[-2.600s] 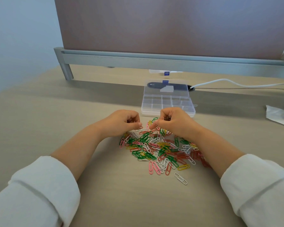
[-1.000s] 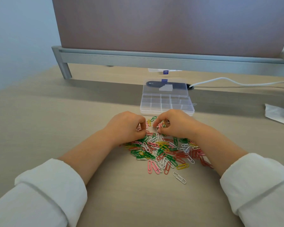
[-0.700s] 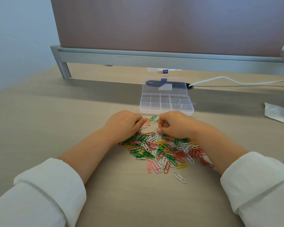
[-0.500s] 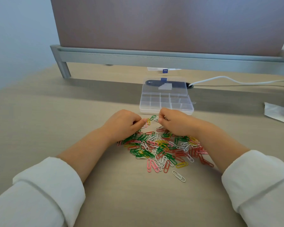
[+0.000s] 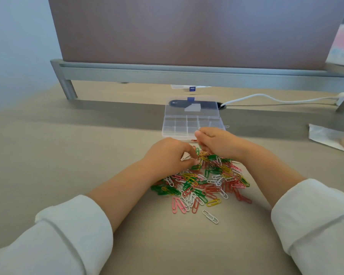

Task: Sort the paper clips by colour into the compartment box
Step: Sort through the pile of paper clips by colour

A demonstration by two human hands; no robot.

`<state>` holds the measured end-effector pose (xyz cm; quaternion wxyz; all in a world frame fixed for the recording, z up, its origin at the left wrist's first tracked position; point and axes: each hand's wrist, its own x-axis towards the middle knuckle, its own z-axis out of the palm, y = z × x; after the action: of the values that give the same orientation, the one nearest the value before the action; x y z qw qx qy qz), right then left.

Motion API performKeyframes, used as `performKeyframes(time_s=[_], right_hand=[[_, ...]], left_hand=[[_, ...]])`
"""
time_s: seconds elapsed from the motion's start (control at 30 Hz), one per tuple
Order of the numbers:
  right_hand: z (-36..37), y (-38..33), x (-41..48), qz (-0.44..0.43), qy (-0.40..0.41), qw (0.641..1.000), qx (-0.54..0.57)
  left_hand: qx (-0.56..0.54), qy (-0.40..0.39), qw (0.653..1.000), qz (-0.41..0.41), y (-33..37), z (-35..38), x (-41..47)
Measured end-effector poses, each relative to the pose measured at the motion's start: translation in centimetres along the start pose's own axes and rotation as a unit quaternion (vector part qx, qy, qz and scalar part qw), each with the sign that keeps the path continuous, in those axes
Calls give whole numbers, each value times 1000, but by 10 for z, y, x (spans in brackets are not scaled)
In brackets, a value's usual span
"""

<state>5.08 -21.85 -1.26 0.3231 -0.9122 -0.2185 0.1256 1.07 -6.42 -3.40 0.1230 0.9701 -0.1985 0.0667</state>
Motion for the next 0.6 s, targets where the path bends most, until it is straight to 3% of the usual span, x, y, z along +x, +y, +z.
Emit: performKeyframes(time_s=[0.4,0.6], right_hand=[[-16,21,-21,24,17,996,-86],[-11,23,-29,8,25,995,-96]], left_hand=[[-79,-156,984,-46,10,-7,24],[-117,-141,981,-72,6,-8,21]])
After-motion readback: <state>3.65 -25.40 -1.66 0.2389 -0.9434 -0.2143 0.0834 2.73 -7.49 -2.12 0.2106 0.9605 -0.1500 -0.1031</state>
